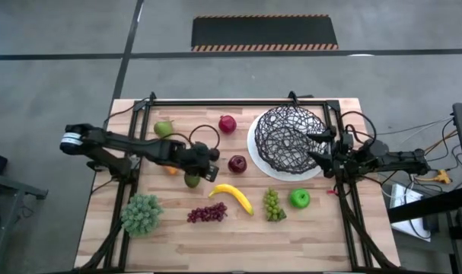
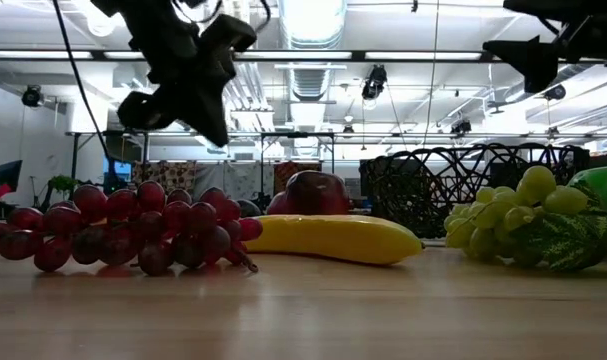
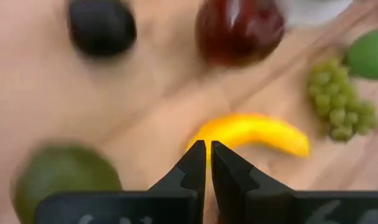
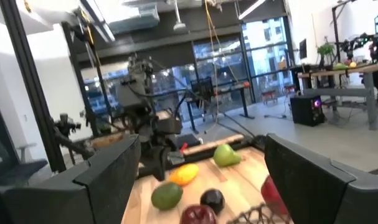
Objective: Build produce basket
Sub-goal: Put the purple plum into the wire basket
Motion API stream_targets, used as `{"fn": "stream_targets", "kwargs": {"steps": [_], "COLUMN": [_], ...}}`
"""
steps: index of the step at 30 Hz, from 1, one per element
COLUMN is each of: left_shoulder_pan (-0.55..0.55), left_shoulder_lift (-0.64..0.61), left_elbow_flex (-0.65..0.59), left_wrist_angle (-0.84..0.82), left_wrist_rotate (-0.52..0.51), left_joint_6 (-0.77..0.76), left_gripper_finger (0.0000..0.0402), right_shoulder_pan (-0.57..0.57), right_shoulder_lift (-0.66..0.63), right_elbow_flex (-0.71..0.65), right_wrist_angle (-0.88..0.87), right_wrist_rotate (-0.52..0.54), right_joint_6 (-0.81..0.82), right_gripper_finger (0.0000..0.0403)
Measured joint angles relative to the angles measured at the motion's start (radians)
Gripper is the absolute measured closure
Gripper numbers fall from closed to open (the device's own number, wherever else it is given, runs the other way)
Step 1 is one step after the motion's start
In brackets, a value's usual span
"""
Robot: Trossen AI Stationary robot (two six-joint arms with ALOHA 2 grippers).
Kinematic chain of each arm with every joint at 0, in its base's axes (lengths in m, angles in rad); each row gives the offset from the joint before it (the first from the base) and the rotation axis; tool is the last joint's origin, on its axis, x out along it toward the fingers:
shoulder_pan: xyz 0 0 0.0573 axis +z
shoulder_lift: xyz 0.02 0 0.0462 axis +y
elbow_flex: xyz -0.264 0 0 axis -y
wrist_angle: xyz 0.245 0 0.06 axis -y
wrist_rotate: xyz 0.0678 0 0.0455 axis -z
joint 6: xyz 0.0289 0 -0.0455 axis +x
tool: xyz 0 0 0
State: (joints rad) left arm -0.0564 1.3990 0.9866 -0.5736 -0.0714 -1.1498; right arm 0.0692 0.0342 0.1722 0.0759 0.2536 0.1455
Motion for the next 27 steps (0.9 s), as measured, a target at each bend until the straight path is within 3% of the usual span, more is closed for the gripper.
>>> {"fn": "stream_targets", "kwargs": {"steps": [4,10,13,17,23,27], "left_shoulder_pan": [0.002,0.033,0.044,0.070,0.079,0.128], "left_shoulder_lift": [0.038,0.104,0.139,0.185,0.207,0.218], "left_elbow_flex": [0.029,0.130,0.222,0.321,0.361,0.351], "left_wrist_angle": [-0.020,-0.031,-0.122,-0.253,-0.279,-0.301], "left_wrist_rotate": [0.036,0.063,0.087,0.112,0.116,0.104], "left_joint_6": [-0.067,0.024,0.092,0.358,1.003,1.126], "left_gripper_finger": [0.0394,0.0394,0.0394,0.0394,0.0386,0.0346], "right_shoulder_pan": [0.000,0.000,0.000,0.000,0.000,0.000], "right_shoulder_lift": [0.000,0.000,0.001,0.001,0.001,0.001], "right_elbow_flex": [0.004,0.004,0.005,0.005,0.005,0.005], "right_wrist_angle": [-0.023,-0.020,-0.019,-0.020,-0.020,-0.020], "right_wrist_rotate": [0.000,0.000,0.000,0.000,0.000,0.000], "right_joint_6": [-0.007,-0.007,-0.008,-0.008,-0.007,-0.007], "right_gripper_finger": [0.0078,0.0078,0.0078,0.0078,0.0078,0.0078]}}
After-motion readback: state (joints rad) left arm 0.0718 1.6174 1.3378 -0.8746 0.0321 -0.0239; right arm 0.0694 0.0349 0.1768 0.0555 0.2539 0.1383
